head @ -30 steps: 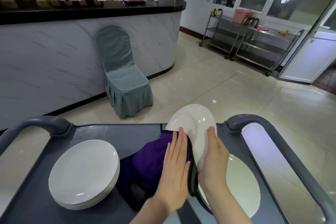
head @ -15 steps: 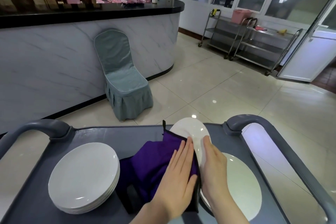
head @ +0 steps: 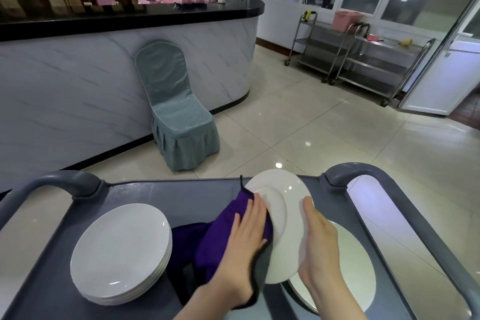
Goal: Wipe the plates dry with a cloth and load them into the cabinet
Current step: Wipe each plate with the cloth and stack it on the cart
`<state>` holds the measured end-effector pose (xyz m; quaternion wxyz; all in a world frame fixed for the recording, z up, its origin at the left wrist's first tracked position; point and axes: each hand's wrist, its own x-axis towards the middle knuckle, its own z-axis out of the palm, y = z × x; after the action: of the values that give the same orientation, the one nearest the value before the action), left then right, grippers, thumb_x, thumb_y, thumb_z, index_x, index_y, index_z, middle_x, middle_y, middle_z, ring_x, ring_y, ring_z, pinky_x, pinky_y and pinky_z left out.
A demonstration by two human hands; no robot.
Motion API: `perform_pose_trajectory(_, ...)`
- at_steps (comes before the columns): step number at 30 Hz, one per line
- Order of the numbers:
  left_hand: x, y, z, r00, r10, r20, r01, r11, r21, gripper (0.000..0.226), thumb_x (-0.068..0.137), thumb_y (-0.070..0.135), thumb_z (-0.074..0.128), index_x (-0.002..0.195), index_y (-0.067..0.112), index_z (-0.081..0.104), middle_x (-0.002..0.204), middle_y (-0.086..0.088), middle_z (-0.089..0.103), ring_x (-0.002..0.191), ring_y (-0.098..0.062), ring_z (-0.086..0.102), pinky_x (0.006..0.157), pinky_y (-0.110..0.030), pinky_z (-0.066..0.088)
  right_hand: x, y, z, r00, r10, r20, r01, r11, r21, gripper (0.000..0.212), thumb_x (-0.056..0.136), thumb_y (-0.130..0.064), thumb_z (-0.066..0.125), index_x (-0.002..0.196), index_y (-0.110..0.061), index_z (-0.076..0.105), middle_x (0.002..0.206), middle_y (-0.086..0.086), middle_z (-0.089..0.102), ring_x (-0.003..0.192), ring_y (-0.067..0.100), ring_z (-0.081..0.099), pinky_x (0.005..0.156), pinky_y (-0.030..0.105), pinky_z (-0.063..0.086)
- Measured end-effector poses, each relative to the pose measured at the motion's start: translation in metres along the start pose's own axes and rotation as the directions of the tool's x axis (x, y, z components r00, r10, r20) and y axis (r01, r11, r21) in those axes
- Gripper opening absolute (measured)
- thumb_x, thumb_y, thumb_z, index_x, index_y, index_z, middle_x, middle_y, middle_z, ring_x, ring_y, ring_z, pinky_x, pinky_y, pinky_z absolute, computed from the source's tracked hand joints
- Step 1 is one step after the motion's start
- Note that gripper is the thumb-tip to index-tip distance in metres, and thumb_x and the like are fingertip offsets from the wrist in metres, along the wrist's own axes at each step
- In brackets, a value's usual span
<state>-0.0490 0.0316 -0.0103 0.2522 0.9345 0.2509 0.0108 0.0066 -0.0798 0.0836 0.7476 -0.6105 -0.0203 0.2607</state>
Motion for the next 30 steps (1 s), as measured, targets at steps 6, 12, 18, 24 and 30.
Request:
perform_pose_trajectory(6, -0.022, 0.006, -0.03, 0.942, 0.247, -0.225, -0.314, 0.887, -0.34, 0.066, 0.101, 0.03, 0.023, 0.143, 0.049, -0.025, 0.156, 0.029, -0.026, 0.144, 0.009, -0.02, 0.118, -0.018, -0.012, -0.003, 0.013, 0.002, 0.995, 0.097, 0.021, -0.097, 0.995, -0.01, 0.034, 0.098, -0.036, 0.058, 0.086, -0.012, 0.08, 0.09, 0.01, 0.078, 0.081, 0.022, 0.075, 0.064, 0.03, 0.057)
perform_pose_trajectory(12, -0.05, 0.006, 0.004, 0.961, 0.266, -0.08, -0.278, 0.93, -0.243, 0.074, 0.095, 0.023, 0.027, 0.142, 0.042, -0.027, 0.15, 0.033, -0.034, 0.143, 0.006, -0.024, 0.122, -0.028, -0.01, 0.007, 0.01, -0.002, 0.996, 0.053, -0.069, -0.05, 0.998, 0.043, 0.028, 0.098, -0.032, 0.06, 0.088, -0.009, 0.072, 0.081, 0.0, 0.077, 0.067, 0.009, 0.071, 0.068, 0.03, 0.05)
perform_pose_trajectory(18, -0.027, -0.003, -0.021, 0.959, 0.203, -0.199, -0.263, 0.899, -0.351, 0.067, 0.104, 0.023, 0.034, 0.146, 0.046, -0.014, 0.16, 0.028, -0.013, 0.146, 0.01, -0.01, 0.124, -0.029, 0.001, 0.007, 0.02, -0.002, 0.994, 0.105, -0.039, -0.105, 0.994, 0.013, 0.036, 0.097, -0.038, 0.061, 0.081, -0.01, 0.078, 0.087, 0.005, 0.077, 0.078, 0.02, 0.073, 0.074, 0.036, 0.057)
perform_pose_trajectory(24, -0.062, 0.001, 0.014, 0.941, 0.283, -0.186, -0.332, 0.877, -0.348, 0.078, 0.099, 0.026, 0.037, 0.149, 0.049, -0.017, 0.16, 0.029, -0.013, 0.149, 0.003, -0.007, 0.122, -0.024, 0.002, 0.015, 0.011, -0.004, 0.998, 0.009, -0.068, -0.007, 1.0, 0.024, 0.03, 0.097, -0.032, 0.061, 0.082, -0.011, 0.075, 0.08, 0.0, 0.076, 0.068, 0.01, 0.071, 0.056, 0.023, 0.054)
perform_pose_trajectory(30, -0.033, -0.016, 0.002, 0.972, 0.13, -0.198, -0.194, 0.916, -0.351, 0.069, 0.105, 0.026, 0.034, 0.144, 0.048, -0.018, 0.156, 0.034, -0.016, 0.145, 0.011, -0.01, 0.124, -0.027, 0.002, 0.009, 0.022, -0.004, 0.998, 0.062, -0.028, -0.064, 0.995, -0.075, 0.041, 0.096, -0.036, 0.062, 0.063, -0.013, 0.069, 0.067, -0.001, 0.066, 0.062, 0.017, 0.061, 0.064, 0.031, 0.048)
